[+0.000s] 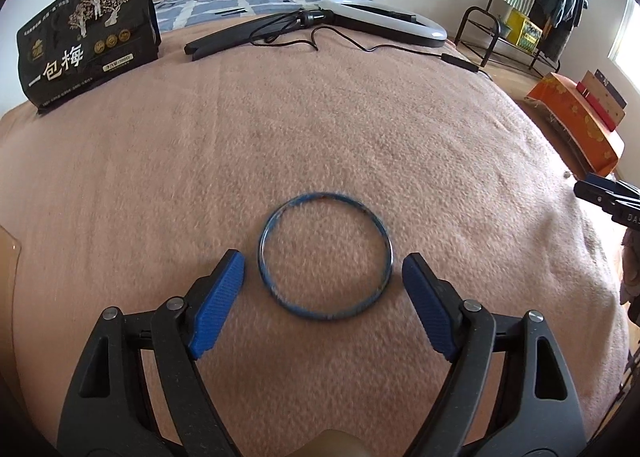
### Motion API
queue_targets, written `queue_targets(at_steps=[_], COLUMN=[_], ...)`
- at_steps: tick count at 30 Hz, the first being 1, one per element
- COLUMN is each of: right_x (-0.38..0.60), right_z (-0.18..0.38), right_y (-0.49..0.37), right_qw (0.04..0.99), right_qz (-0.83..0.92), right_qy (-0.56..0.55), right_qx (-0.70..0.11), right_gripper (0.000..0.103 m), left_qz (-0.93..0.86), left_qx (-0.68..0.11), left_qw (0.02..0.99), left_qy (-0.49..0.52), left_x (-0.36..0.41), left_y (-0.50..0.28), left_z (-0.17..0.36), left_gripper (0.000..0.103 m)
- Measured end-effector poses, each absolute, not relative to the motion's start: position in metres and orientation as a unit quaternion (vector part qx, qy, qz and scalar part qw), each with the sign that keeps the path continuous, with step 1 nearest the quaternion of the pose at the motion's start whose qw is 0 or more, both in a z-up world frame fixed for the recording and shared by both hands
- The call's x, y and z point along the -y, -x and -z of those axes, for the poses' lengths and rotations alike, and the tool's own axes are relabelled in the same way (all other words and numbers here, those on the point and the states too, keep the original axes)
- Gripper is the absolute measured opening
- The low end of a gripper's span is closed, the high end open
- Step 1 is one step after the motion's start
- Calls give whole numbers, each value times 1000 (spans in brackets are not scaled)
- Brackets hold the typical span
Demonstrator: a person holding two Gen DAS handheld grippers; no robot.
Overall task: Organize jewelry
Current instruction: 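Close left gripper on the blue bangle while right gripper pinches the white pearl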
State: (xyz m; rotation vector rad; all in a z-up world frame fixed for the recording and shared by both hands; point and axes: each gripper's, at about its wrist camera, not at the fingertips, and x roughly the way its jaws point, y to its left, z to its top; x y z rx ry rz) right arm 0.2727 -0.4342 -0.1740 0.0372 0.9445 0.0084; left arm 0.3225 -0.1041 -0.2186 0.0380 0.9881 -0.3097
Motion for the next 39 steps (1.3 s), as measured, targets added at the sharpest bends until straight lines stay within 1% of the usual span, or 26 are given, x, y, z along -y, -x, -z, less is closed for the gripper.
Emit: queue_targets(at_steps=[3, 6, 8, 10, 14, 15, 16, 20, 24, 28, 30, 33, 36, 37, 39], right_x=[434, 435, 437, 439, 441, 441, 443, 445, 445, 445, 445, 446, 446, 445, 443], right_z=[176, 177, 178, 179, 183, 184, 185, 185, 186, 186, 186, 185, 182, 180, 177], right_y=[-277, -280, -283, -286, -290, -291, -291, -294, -295, -294, -293, -292, -290, -289, -286], right_qw=[890, 890, 890, 889, 886, 885, 885, 884, 883, 882, 881, 881, 882, 882, 884], right_qz=[-7, -6, -6, -8, -1, 1, 1, 4, 6, 11, 11, 11, 11, 10, 7], right_qy=[-14, -14, -16, -21, -21, -22, -26, -31, -28, -28, -29, -37, -42, -44, -45], right_qx=[-455, -455, -455, -458, -464, -465, -465, -466, -469, -470, -472, -472, -470, -469, -466], right_gripper=[80, 79, 75, 65, 53, 46, 43, 36, 26, 12, 9, 9, 9, 9, 9], left_qz=[140, 138, 138, 139, 140, 140, 140, 139, 141, 142, 143, 144, 146, 146, 149], left_qx=[-470, -470, -469, -468, -468, -468, -468, -469, -469, -470, -470, -470, -470, -470, -472], left_qw=[871, 872, 872, 872, 872, 872, 872, 872, 872, 871, 871, 871, 870, 870, 869], left_qy=[-22, -16, -13, -13, -13, -14, -14, -17, -19, -20, -20, -21, -19, -19, -22], left_x=[106, 105, 104, 103, 104, 104, 104, 105, 106, 106, 107, 106, 103, 101, 99], left_y=[-327, -332, -334, -335, -336, -336, -336, -336, -336, -336, -336, -335, -333, -332, -331], left_z=[221, 223, 224, 224, 224, 224, 224, 225, 225, 226, 226, 226, 224, 223, 222], left_gripper=[85, 88, 88, 88, 88, 88, 88, 88, 88, 88, 88, 86, 78, 74, 74])
